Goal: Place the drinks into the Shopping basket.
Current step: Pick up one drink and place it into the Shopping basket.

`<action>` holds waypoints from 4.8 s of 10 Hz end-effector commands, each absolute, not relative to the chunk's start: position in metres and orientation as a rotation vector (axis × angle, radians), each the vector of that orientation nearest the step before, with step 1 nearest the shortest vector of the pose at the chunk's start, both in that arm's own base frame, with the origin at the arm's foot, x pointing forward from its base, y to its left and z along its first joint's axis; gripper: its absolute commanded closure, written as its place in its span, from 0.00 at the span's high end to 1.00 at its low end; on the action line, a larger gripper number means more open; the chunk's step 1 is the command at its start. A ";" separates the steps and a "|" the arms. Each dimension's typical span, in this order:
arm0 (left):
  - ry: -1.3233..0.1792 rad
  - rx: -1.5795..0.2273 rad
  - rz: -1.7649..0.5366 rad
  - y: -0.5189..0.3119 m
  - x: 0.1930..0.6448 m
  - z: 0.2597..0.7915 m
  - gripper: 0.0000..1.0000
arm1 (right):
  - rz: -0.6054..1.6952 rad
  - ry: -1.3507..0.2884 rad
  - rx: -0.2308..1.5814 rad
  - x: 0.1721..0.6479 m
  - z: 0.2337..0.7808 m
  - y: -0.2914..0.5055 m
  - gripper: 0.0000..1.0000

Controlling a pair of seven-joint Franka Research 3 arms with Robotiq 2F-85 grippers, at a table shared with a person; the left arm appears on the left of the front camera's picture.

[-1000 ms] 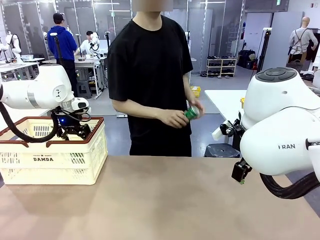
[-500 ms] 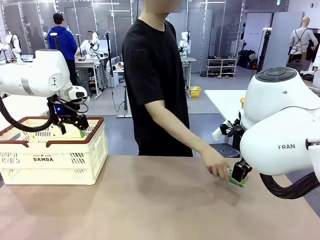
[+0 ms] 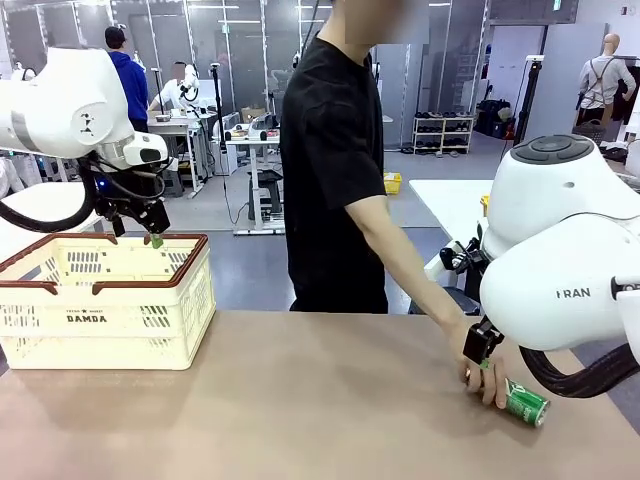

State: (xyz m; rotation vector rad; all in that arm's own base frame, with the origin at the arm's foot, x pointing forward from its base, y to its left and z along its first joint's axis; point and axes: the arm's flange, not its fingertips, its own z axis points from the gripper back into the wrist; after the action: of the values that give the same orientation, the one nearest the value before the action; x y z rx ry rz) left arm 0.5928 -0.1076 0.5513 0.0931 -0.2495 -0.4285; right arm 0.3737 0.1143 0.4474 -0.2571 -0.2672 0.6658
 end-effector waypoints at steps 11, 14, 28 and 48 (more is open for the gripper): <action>-0.128 -0.030 -0.825 -0.045 0.455 0.495 1.00 | 0.672 -0.266 -0.257 0.374 0.447 0.113 1.00; -0.131 -0.010 -0.827 -0.040 0.453 0.487 1.00 | 0.672 -0.266 -0.257 0.374 0.447 0.113 1.00; -0.131 -0.010 -0.827 -0.040 0.453 0.487 1.00 | 0.713 -0.168 -0.044 0.430 0.371 0.031 1.00; -0.131 -0.010 -0.827 -0.040 0.453 0.487 1.00 | 0.771 -0.049 0.038 0.482 0.298 0.002 0.47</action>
State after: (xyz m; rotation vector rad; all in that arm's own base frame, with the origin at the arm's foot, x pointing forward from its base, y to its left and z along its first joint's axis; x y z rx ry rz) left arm 0.4520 -0.0400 0.4862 -0.0131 -0.1200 -0.8266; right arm 0.4770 0.0021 0.2990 0.0523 -0.0519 0.7764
